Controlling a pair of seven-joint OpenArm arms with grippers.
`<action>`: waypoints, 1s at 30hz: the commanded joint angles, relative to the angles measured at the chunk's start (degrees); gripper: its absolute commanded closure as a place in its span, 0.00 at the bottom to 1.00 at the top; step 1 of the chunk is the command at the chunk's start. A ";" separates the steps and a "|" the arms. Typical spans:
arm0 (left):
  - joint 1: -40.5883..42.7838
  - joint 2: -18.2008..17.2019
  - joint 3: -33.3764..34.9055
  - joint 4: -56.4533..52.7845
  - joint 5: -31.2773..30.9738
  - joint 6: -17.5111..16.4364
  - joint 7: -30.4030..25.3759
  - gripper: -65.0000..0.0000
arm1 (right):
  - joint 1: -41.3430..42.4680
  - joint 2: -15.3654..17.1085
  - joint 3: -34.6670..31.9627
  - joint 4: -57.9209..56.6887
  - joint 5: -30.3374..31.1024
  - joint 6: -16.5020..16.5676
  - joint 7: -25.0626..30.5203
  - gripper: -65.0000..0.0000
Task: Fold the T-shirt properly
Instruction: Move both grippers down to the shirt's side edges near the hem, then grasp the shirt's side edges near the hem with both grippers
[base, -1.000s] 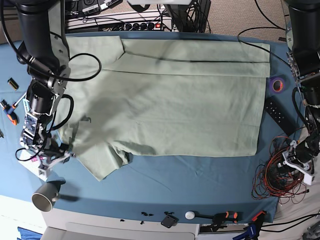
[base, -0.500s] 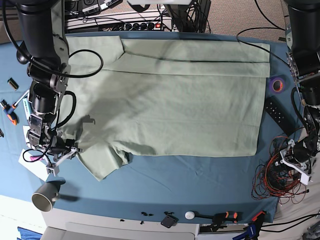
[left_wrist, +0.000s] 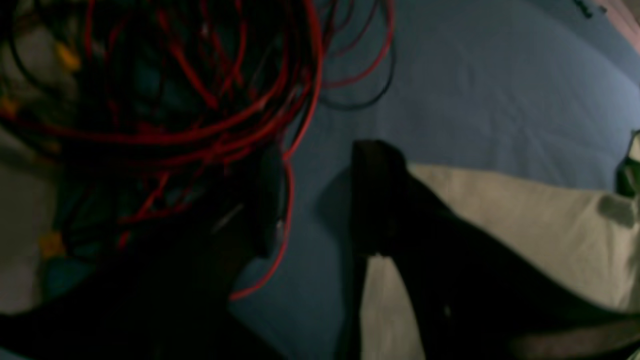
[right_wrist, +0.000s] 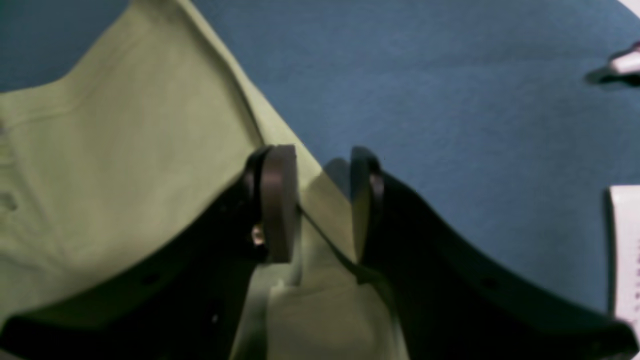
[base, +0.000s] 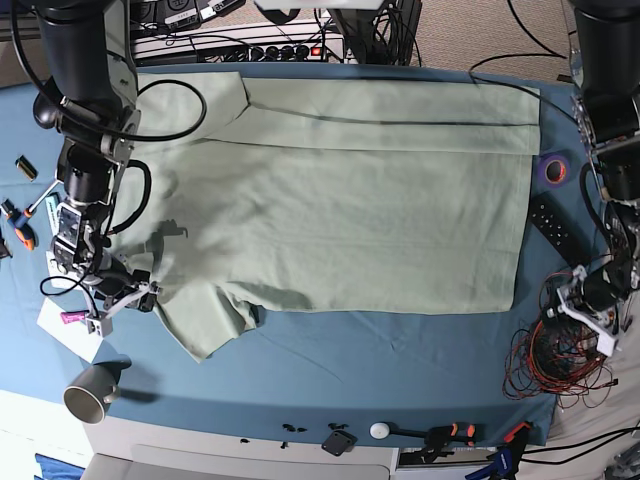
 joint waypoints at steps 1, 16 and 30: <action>-1.62 -1.14 -0.17 0.96 -1.20 -0.46 -0.96 0.62 | 0.02 -0.11 -0.11 -0.33 -1.53 0.22 -4.57 0.71; -0.92 -1.27 -0.17 0.98 -1.31 -1.77 -1.38 0.62 | -0.02 -0.13 -0.11 -0.33 -1.36 2.45 -4.13 0.57; -0.74 -1.22 -0.17 0.98 -3.65 -4.42 0.59 0.62 | -2.78 -0.11 -0.09 -0.33 -0.76 2.49 1.95 1.00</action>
